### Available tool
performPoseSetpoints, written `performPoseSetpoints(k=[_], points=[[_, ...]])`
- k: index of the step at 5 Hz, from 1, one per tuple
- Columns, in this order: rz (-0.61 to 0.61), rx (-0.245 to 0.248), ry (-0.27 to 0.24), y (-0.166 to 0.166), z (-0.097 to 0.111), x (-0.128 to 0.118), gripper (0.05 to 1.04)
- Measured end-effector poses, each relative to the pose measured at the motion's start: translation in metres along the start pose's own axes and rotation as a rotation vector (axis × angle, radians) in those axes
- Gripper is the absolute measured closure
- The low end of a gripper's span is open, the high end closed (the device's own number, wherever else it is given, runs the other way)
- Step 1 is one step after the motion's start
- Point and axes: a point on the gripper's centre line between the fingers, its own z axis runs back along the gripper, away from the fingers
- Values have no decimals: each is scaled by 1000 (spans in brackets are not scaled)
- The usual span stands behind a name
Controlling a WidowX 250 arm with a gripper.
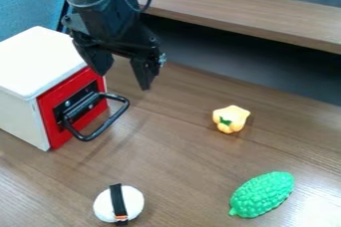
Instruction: Open the drawer.
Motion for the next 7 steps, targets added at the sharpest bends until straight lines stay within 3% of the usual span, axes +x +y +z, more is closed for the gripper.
performPoseSetpoints(k=[1, 2, 3, 5, 7], points=[[2, -3, 22, -1, -5, -3, 84], [6, -7, 100, 0, -25, -5, 84], [6, 14, 165, -9, -56, -6, 84], [12, 90, 262, 1, -96, -1, 84], [28, 125, 285, 31, -100, 4, 84]])
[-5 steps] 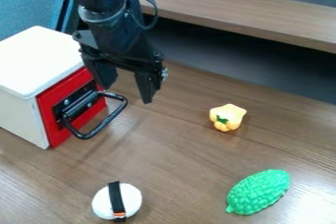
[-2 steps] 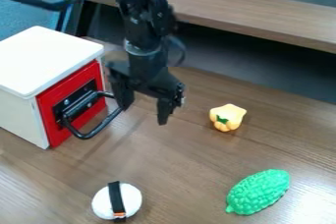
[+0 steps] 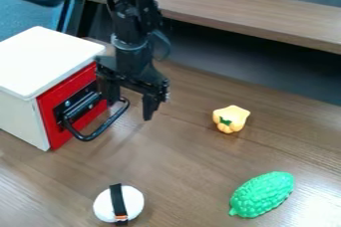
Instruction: Open the drawer.
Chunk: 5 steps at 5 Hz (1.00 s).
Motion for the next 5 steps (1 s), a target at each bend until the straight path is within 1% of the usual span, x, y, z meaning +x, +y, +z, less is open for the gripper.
performPoseSetpoints(k=[1, 2, 4, 5], points=[[2, 5, 14, 9, -1, -2, 84], [31, -1, 35, 21, -11, -4, 84], [79, -37, 99, 34, -41, -14, 84], [77, -64, 105, 30, -50, -18, 84]])
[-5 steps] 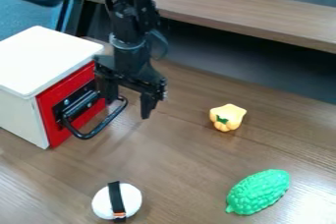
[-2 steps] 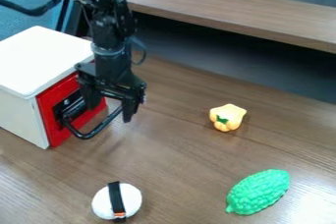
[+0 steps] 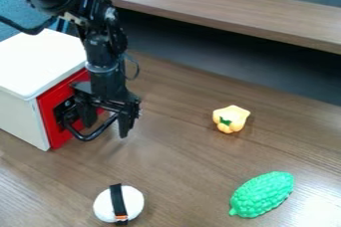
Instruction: Open the drawer.
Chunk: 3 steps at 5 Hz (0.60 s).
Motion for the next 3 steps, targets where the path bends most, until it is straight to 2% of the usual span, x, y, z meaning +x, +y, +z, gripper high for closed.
performPoseSetpoints(k=[1, 2, 3], points=[[-9, -36, -4, -7, -3, -3, 84], [-75, -66, -4, -30, -4, -6, 85], [-160, -133, -35, -57, 3, -10, 85]])
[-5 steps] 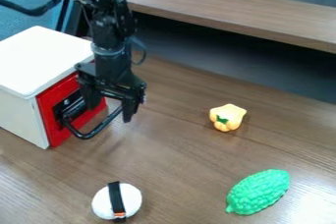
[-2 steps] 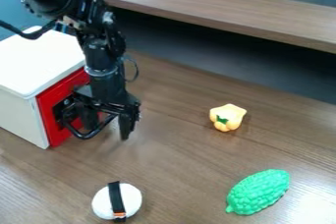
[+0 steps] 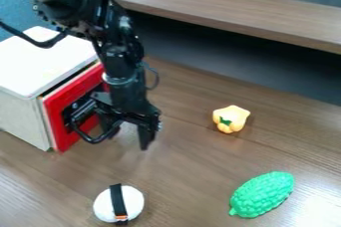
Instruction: Open the drawer.
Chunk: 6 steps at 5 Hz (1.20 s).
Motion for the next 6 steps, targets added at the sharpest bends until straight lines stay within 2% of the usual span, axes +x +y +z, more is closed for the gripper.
performPoseSetpoints(k=[1, 2, 4, 6], points=[[-92, -48, -22, -34, 3, 0, 84], [-131, -56, -26, -50, 5, -5, 84], [-149, -72, -28, -57, 5, -6, 84], [-199, -90, -24, -77, 4, -10, 85]])
